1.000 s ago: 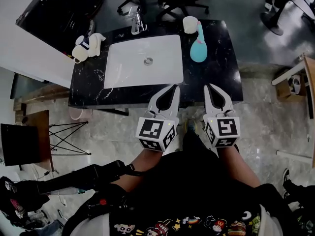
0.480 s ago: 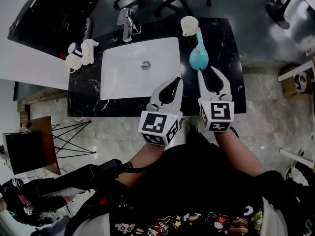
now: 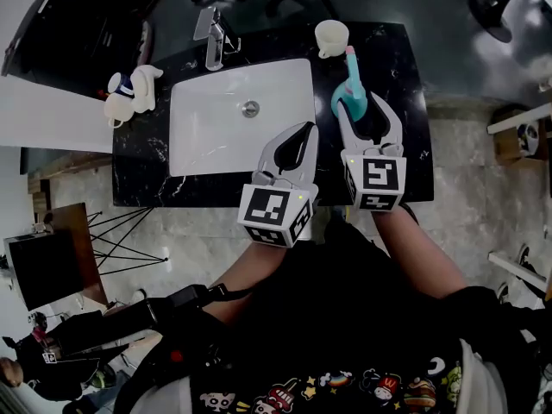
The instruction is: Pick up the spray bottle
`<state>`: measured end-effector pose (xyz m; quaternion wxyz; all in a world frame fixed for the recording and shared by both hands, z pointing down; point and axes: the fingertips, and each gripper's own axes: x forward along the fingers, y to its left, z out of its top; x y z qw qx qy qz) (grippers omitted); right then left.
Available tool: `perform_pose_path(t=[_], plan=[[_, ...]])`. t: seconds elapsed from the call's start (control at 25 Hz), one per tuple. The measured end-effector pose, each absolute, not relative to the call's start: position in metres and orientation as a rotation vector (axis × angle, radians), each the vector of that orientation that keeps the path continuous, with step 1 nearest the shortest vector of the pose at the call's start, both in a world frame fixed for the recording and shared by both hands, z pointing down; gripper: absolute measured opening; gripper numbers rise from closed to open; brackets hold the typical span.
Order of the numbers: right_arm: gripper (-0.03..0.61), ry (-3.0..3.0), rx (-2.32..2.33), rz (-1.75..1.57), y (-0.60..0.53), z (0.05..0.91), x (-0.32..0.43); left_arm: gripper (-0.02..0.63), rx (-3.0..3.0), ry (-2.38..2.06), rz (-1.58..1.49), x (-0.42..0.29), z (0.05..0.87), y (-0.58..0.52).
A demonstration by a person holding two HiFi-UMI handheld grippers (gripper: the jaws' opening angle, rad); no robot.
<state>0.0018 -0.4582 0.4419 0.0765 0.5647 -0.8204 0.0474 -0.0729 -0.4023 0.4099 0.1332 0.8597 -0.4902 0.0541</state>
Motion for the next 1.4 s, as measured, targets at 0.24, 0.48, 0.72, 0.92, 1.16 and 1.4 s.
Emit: perform_pose_path(t=[0.24,0.48,0.72,0.92,1.16,1.4], plan=[[0.227,-2.387,1.736,0.115,-0.471,0.446,-0.001,0.000,2.502,-1.351,0.148,-0.081,0.416,-0.410],[0.235,-2.323,1.793,0.121,-0.481,0.447,-0.002,0.000,2.515,-1.282,0.150,-0.085,0.418,-0.426],[0.233,-2.312,1.823,0.157,-0.496,0.449,-0.005,0.000,2.513,-1.265,0.158,-0.088,0.420,-0.439],[0.219,-2.316,1.826,0.162,-0.505,0.450,-0.005,0.000,2.509,-1.253,0.170,-0.085,0.425,-0.443],[0.183,-2.312,1.841,0.148,-0.504,0.444,-0.003,0.000,2.512,-1.243,0.167,-0.085,0.424,-0.445],[0.175,-2.351,1.826,0.129,-0.493,0.430,-0.003,0.000,2.532,-1.233,0.161,-0.083,0.418,-0.443]])
